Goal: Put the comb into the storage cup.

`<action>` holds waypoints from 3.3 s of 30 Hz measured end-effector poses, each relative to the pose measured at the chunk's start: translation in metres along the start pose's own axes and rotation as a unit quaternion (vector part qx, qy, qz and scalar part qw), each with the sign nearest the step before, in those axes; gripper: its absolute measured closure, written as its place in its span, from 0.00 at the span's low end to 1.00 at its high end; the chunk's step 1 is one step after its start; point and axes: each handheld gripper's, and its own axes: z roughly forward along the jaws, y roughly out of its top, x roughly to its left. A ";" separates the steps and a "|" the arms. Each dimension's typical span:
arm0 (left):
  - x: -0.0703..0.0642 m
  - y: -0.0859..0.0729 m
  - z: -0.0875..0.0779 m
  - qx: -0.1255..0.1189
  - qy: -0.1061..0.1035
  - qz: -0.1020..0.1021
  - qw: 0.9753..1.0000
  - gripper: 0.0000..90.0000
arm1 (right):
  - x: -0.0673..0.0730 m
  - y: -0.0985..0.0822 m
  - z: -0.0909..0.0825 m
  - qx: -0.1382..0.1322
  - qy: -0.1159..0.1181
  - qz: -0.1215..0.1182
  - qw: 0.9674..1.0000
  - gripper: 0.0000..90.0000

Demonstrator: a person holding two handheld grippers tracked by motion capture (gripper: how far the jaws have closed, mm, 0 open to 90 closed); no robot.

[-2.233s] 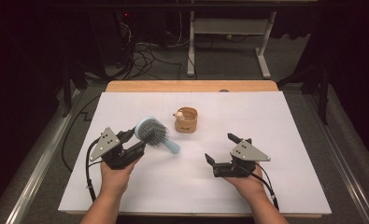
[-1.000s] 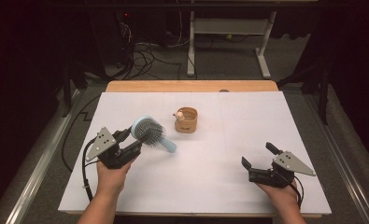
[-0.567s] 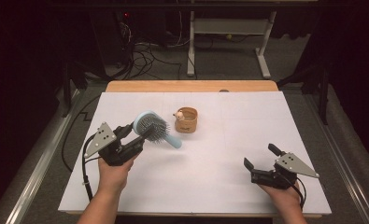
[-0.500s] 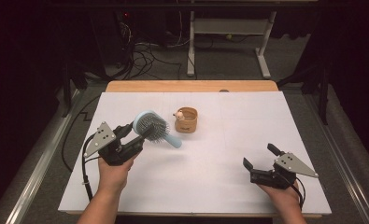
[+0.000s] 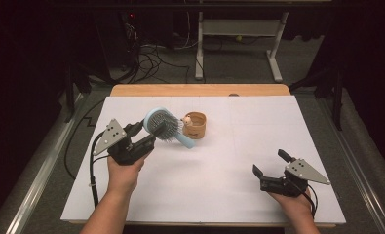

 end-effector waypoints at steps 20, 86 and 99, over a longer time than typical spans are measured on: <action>0.007 0.009 0.039 -0.012 0.006 0.009 1.000 0.64 | 0.000 0.000 0.000 0.000 0.002 -0.001 1.000 0.00; 0.039 -0.022 0.100 0.013 0.057 0.019 0.998 0.64 | -0.003 0.001 -0.006 -0.017 -0.016 0.000 1.000 0.00; 0.044 -0.030 0.101 0.022 0.061 0.011 0.998 0.64 | -0.003 0.001 -0.005 -0.015 -0.016 0.001 1.000 0.00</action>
